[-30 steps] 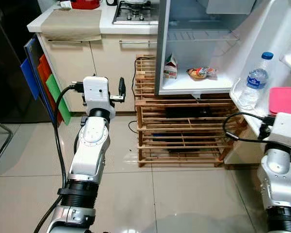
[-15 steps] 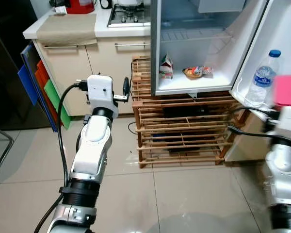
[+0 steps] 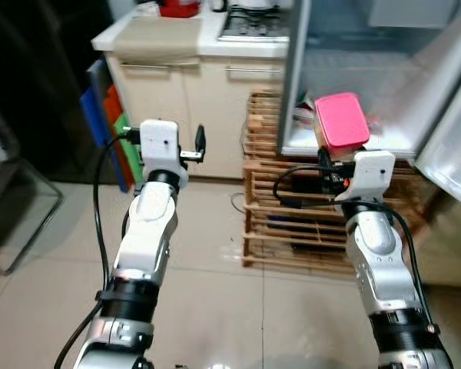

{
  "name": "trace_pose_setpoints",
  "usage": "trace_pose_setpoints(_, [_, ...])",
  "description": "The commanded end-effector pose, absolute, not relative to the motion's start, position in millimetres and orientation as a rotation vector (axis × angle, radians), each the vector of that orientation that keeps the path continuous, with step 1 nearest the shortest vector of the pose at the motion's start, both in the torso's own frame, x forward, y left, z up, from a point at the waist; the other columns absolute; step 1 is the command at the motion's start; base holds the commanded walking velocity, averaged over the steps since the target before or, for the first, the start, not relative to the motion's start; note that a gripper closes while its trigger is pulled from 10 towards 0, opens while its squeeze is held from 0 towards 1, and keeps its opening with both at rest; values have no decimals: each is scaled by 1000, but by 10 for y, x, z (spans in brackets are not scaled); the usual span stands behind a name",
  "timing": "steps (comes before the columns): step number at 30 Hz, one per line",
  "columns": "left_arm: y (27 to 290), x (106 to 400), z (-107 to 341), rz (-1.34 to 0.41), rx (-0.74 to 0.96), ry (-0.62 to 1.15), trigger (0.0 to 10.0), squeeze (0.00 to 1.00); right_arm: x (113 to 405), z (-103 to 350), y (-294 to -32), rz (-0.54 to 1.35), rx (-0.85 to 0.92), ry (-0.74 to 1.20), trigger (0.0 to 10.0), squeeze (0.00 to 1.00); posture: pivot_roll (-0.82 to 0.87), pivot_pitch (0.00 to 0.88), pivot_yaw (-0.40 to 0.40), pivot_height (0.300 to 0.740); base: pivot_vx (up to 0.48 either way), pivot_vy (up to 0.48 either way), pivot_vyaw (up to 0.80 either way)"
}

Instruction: Restocking fridge

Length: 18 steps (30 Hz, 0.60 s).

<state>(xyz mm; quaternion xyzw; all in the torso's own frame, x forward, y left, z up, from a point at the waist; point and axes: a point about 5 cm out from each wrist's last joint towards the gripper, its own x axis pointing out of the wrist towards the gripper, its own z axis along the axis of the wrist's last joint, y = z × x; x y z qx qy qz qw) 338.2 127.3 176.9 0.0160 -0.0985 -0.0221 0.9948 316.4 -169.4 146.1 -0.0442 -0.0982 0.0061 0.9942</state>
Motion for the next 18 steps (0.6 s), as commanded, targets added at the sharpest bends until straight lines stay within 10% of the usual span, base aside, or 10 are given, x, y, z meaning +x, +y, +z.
trace_pose_setpoints(1, [1251,3391,1804,-47,31,-208,10000,0,3202,1468,-1688,20,-99,-185,0,0,-64,0,45,740,386,-281,738])
trace_pose_setpoints(8, [1253,3384,1762,-72,80,-198,10000,0,3195,1480,-1652,31,-119,-201,0,0,-54,0,40,740,55,-40,105])
trace_pose_setpoints(18, [1198,3398,1747,-123,84,-193,10000,0,3206,1396,-1715,-28,-125,-162,0,0,-61,0,56,740,0,0,-800])
